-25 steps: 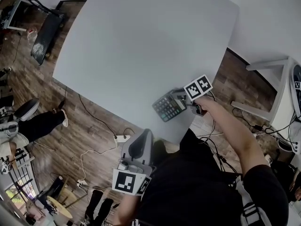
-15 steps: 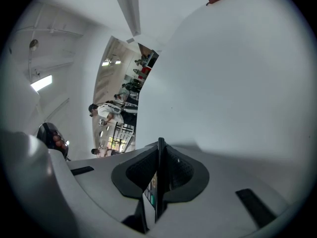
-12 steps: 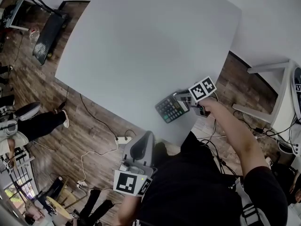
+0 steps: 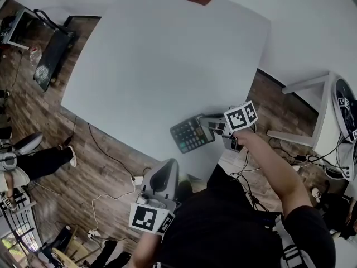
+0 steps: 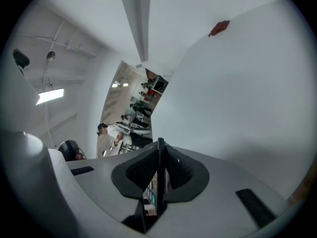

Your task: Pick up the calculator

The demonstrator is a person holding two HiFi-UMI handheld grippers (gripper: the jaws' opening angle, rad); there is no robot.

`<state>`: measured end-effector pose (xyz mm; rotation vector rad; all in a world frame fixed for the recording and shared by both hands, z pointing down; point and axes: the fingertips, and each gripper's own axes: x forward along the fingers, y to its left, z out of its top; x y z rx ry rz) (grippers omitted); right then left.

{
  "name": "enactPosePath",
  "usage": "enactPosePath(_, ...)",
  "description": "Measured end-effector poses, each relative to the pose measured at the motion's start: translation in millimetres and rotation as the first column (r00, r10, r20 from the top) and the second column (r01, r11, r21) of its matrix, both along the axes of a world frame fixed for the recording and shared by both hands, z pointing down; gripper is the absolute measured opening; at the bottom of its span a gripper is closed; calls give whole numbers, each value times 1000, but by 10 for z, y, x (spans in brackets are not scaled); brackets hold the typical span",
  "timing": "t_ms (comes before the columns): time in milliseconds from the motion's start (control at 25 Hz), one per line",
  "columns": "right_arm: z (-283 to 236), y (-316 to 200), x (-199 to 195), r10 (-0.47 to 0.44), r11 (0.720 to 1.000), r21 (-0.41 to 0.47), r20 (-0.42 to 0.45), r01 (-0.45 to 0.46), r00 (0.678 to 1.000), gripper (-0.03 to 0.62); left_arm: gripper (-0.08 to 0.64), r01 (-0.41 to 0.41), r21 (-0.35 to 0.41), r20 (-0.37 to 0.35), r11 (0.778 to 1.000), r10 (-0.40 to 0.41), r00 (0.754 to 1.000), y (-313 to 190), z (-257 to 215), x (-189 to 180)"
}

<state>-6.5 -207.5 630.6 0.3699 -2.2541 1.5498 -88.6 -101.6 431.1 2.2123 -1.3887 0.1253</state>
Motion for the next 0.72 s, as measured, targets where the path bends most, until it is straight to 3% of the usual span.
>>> enactPosePath(280,-699,-50,78,172,985,12,93,-174,981,54,6,-57,41,-28,998,58,998,-15,-154,49)
enactPosePath(720,-1735,337,139,374,915,75,216,-397,902,53,6,-148,146,-20,978,153,988,57,-516,61)
